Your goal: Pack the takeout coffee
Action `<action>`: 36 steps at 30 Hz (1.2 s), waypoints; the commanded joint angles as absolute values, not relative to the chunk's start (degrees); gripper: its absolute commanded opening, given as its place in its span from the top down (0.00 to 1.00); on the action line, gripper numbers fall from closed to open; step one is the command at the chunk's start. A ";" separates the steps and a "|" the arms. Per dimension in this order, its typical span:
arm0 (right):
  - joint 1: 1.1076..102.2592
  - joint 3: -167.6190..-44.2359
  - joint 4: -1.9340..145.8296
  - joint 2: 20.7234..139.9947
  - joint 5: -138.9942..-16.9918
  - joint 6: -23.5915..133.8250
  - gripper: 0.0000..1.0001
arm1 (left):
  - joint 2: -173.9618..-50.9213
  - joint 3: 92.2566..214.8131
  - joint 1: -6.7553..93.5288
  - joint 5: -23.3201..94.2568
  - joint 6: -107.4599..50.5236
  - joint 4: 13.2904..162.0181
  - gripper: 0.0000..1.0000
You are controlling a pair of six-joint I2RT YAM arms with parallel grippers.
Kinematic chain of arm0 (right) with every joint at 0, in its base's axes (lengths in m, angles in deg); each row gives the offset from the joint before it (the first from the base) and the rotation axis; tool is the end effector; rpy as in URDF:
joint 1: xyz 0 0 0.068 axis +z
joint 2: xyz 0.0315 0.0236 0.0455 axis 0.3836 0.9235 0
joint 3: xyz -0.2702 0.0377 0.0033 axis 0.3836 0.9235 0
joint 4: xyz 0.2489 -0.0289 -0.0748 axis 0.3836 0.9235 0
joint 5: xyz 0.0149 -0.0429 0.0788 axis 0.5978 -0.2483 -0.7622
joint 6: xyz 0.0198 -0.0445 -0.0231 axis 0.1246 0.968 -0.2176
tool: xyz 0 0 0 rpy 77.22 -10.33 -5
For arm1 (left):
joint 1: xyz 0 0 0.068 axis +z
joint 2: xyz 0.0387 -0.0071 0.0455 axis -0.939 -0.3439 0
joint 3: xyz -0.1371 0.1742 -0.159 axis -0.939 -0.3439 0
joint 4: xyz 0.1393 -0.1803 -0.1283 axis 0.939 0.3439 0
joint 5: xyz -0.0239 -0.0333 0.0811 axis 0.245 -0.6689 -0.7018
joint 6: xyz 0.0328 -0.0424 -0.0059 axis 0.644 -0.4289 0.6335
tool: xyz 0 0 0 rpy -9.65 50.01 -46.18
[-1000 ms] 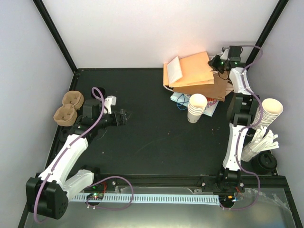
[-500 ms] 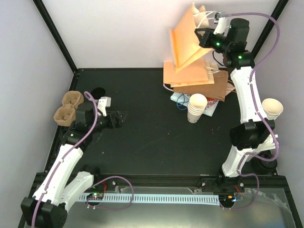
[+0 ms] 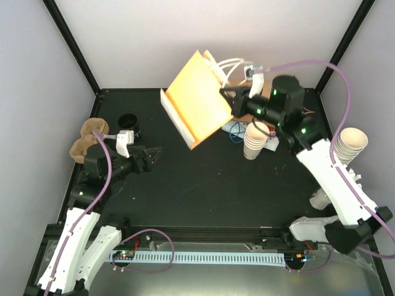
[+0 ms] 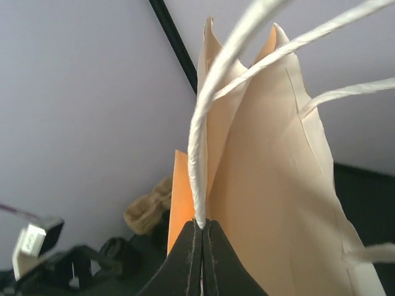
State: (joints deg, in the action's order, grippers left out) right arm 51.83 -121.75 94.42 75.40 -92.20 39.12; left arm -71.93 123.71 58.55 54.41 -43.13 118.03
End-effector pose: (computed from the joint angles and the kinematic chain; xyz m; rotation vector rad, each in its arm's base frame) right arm 0.2406 0.1500 0.4781 -0.3987 1.7552 0.9883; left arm 0.1314 -0.0430 0.3182 0.0704 1.9956 -0.8886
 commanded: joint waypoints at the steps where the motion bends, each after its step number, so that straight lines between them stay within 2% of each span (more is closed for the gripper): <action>1: 57.97 -110.69 92.15 68.54 -81.64 36.05 0.98 | -70.02 125.83 58.28 58.37 -48.90 121.46 0.01; 9: 69.40 -97.52 97.77 63.28 -67.43 35.07 0.98 | -72.53 114.03 56.19 71.17 -63.11 106.73 0.01; 15: 73.71 -93.05 98.13 62.65 -63.38 34.27 0.98 | -80.08 112.05 46.77 63.86 -64.69 103.25 0.01; 20: 76.93 -92.53 98.23 62.44 -60.49 35.03 0.98 | -86.17 111.31 43.30 60.17 -69.04 103.40 0.03; 28: 79.64 -92.15 98.26 62.39 -58.85 37.29 0.98 | -91.21 107.53 39.20 56.67 -76.50 94.28 0.06; 30: 80.30 -91.58 97.86 61.75 -59.38 37.63 0.98 | -92.26 107.77 39.17 55.59 -77.17 94.20 0.08; 36: 81.63 -89.19 96.84 60.26 -60.04 37.87 0.98 | -94.38 105.97 39.13 52.06 -79.79 92.31 0.25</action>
